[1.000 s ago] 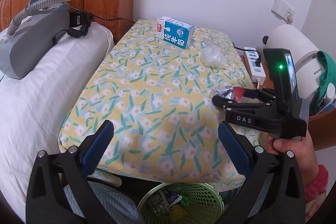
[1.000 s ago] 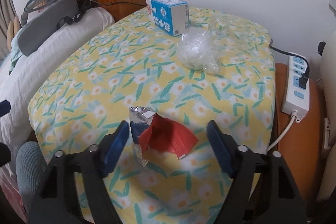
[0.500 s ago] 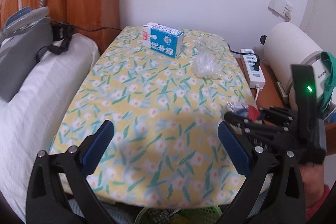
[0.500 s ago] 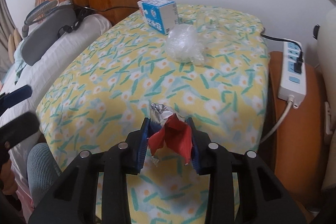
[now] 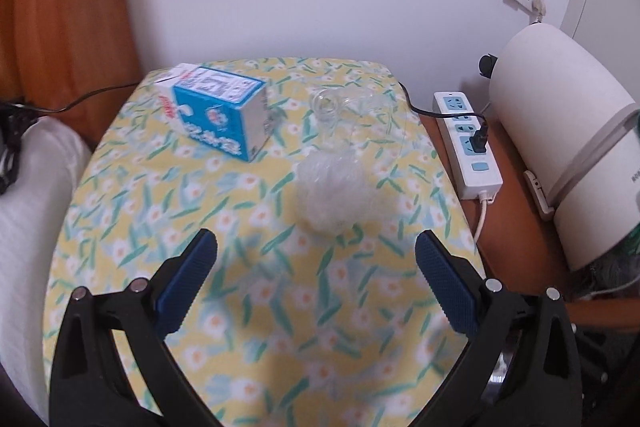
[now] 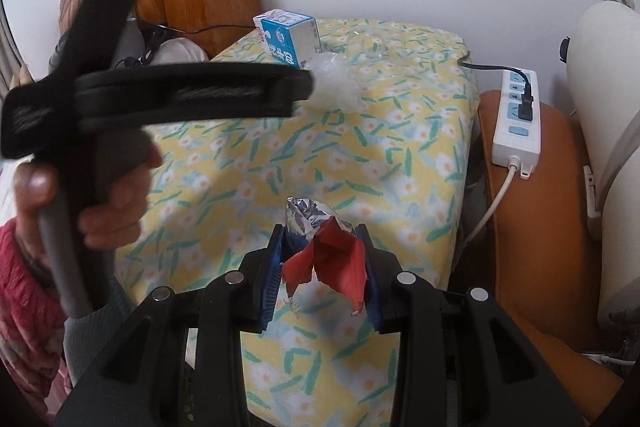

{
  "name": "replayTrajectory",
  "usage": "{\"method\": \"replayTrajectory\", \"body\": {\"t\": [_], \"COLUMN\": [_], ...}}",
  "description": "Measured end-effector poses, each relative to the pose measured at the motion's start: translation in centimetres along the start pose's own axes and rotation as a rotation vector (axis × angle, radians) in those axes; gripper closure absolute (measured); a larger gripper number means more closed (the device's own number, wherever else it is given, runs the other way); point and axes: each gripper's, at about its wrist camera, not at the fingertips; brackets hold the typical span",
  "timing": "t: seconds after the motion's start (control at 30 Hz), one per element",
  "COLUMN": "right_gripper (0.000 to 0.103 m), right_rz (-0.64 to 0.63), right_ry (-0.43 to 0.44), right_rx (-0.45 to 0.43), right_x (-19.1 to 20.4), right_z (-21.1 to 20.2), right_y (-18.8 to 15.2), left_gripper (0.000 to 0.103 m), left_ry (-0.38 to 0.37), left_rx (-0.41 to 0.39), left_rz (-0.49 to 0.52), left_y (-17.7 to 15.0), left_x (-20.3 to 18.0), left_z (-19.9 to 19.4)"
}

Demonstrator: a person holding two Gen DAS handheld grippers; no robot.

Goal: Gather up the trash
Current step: 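Grasp the red-and-silver wrapper with the right gripper while the left gripper grasps the clear plastic bag, then carry the red wrapper and plastic bag to the green basket and release both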

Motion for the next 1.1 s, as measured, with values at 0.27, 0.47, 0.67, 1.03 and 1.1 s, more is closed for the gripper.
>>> {"method": "replayTrajectory", "body": {"t": [0.27,0.47,0.67,1.03,1.1], "right_gripper": [0.068,0.068,0.068,0.067,0.067], "right_rz": [0.028,0.033,0.032,0.002,-0.017], "right_ry": [-0.004,0.011,0.013,0.071,0.082], "right_rx": [0.014,0.020,0.010,-0.003,0.004], "right_x": [-1.3,-1.3,-0.9,1.5,2.3], "right_z": [1.4,1.8,1.4,-1.4,-2.0], "right_y": [0.2,0.2,0.2,-1.5,-2.1], "left_gripper": [0.033,0.060,0.063,0.063,0.063], "left_ry": [-0.005,-0.013,0.017,0.105,0.108], "left_rx": [0.071,0.073,0.014,-0.038,-0.032], "left_rz": [-0.040,-0.076,-0.065,-0.059,-0.068], "left_y": [1.2,1.3,0.2,-6.9,-8.3], "left_x": [0.1,0.5,0.4,-0.5,-0.4], "left_z": [4.9,5.0,0.9,-9.7,-10.9]}}
Point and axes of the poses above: each gripper's, at about its wrist camera, not at the fingertips, and z roughly the way its jaws point, x to its left, y to its top, and after that the axes turned 9 degrees about -y, right-handed
